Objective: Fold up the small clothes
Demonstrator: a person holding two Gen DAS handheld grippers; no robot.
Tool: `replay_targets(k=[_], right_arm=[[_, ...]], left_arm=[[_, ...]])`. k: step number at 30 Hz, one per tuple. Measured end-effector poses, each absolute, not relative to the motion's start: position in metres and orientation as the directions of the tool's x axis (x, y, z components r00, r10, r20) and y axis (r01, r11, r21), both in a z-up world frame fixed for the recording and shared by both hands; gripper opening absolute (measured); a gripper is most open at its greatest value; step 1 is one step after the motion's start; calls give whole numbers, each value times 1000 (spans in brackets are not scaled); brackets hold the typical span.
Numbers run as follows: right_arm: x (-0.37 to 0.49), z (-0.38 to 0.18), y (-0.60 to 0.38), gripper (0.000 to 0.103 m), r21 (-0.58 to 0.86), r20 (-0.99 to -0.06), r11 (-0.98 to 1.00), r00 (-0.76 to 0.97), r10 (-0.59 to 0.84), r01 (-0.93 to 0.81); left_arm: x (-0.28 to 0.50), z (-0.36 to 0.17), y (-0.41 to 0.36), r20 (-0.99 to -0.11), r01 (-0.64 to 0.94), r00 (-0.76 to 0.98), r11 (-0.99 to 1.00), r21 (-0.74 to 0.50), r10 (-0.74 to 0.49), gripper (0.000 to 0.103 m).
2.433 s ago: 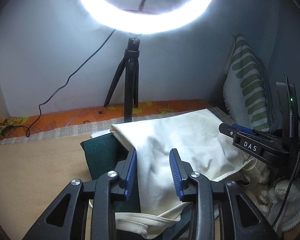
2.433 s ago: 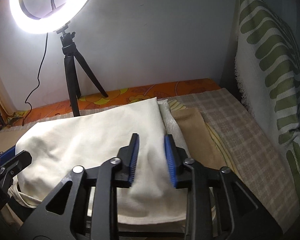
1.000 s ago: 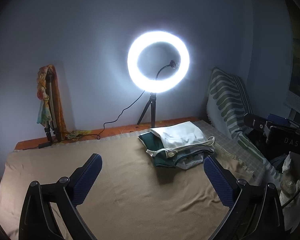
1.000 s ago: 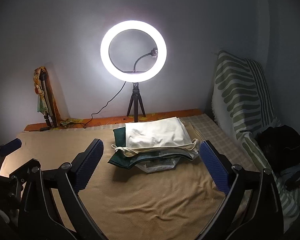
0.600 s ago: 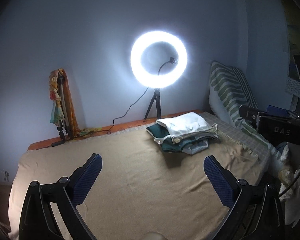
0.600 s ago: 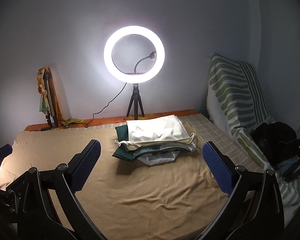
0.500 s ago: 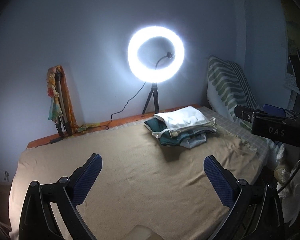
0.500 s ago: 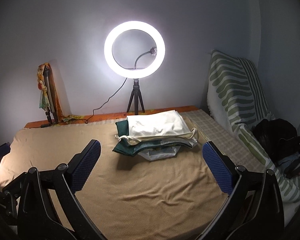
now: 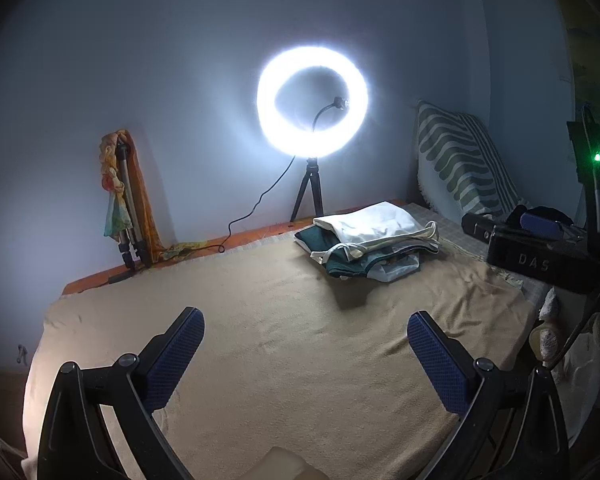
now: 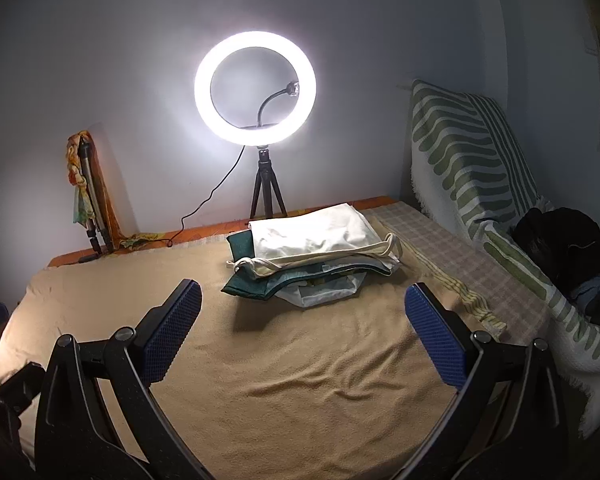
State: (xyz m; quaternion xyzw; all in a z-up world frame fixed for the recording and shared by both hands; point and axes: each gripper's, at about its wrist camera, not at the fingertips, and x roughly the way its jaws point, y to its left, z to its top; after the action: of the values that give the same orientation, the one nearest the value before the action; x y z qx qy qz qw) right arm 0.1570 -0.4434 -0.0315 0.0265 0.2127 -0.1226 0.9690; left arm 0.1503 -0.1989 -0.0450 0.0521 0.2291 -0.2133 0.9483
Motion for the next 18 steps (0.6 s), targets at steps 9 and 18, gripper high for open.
replay_targets(k=[9, 18], right_arm=[[161, -37, -434, 103, -47, -422, 970, 875, -237, 240], [158, -33, -439, 103, 6, -405, 961, 880, -249, 275]], left_arm=[[143, -37, -191, -430, 419, 817, 908, -15, -384, 103], [136, -33, -182, -407, 415, 826, 909, -27, -389, 103]])
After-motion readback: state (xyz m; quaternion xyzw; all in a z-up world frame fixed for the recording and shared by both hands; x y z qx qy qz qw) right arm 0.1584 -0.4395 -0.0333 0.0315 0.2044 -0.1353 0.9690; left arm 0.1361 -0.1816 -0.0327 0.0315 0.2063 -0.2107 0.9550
